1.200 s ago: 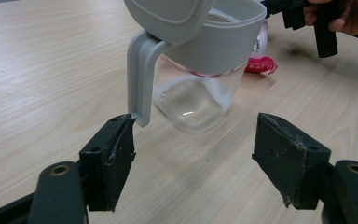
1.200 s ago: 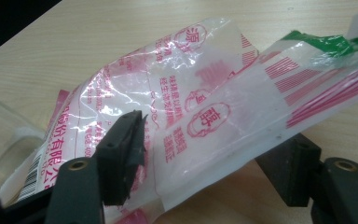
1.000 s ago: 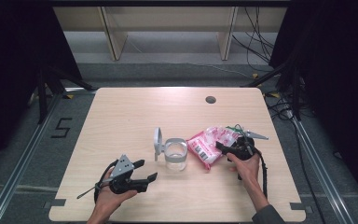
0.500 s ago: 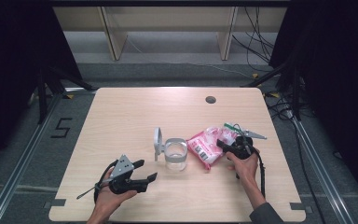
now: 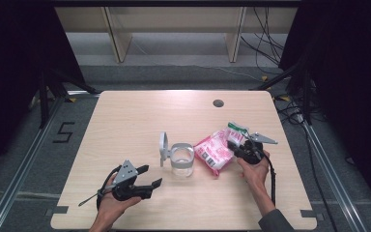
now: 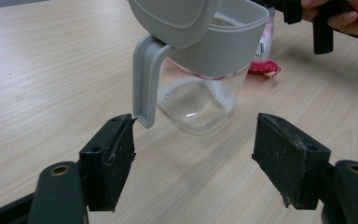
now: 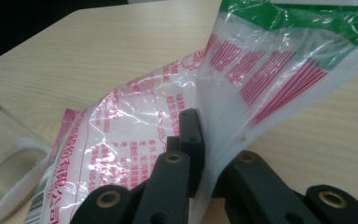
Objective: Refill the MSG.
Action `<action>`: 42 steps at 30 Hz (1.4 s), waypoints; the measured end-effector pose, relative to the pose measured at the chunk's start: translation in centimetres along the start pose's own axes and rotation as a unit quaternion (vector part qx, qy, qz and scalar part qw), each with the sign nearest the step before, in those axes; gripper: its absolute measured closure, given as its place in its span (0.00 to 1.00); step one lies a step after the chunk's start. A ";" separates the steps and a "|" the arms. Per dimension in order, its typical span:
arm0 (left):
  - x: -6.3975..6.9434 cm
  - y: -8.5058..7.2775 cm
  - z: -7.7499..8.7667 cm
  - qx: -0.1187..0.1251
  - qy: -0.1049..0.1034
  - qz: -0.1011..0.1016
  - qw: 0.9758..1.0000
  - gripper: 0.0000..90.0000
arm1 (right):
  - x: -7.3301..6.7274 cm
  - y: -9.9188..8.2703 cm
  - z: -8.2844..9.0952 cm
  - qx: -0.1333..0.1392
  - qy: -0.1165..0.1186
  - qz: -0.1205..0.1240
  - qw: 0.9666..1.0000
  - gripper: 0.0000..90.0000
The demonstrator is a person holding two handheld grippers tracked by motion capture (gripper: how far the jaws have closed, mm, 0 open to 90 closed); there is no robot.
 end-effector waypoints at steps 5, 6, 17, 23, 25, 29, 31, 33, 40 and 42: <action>-0.1 0.1 0.2 0.004 0.000 0.001 1.000 0.32 | -0.9 1.3 1.1 0.025 0.001 0.034 0.999 0.99; -0.1 0.1 0.3 0.005 0.000 0.001 1.000 0.32 | -1.1 1.6 1.5 0.034 0.010 0.036 0.999 0.99; 0.6 0.0 -0.3 0.000 -0.008 -0.003 1.000 0.32 | -3.3 3.7 4.4 0.082 0.031 0.092 0.992 0.99; 1.6 -0.2 -1.4 -0.006 -0.018 -0.005 1.000 0.32 | -3.6 4.3 6.6 0.083 0.018 0.109 0.990 0.99; 2.8 -0.2 -2.5 -0.010 -0.026 -0.024 0.999 0.33 | -3.6 4.4 7.0 0.082 0.018 0.114 0.990 0.99; 3.8 0.0 -3.5 -0.006 -0.035 -0.022 0.999 0.33 | -3.8 4.6 7.7 0.083 0.018 0.121 0.989 0.99; 4.4 0.0 -4.3 -0.009 -0.039 -0.025 0.999 0.33 | -3.7 4.6 8.3 0.089 0.025 0.142 0.986 1.00; 5.0 -0.2 -5.4 -0.019 -0.046 -0.029 0.998 0.33 | -3.7 5.0 9.4 0.088 0.032 0.128 0.987 1.00; 6.2 0.1 -7.8 -0.027 -0.069 -0.033 0.997 0.33 | -3.7 5.6 11.1 0.081 0.046 0.157 0.983 1.00; 6.6 0.5 -8.5 -0.020 -0.071 -0.036 0.997 0.33 | -3.7 5.7 11.3 0.082 0.045 0.164 0.982 1.00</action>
Point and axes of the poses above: each handheld gripper's, and its own axes: z roughly backward along the jaws, y roughly out of its top, x roughly to its right, the point moved 6 cm from there along -z, roughly forward along the jaws, and after that the axes turned 15 degrees about -y, right-handed, at the moved point
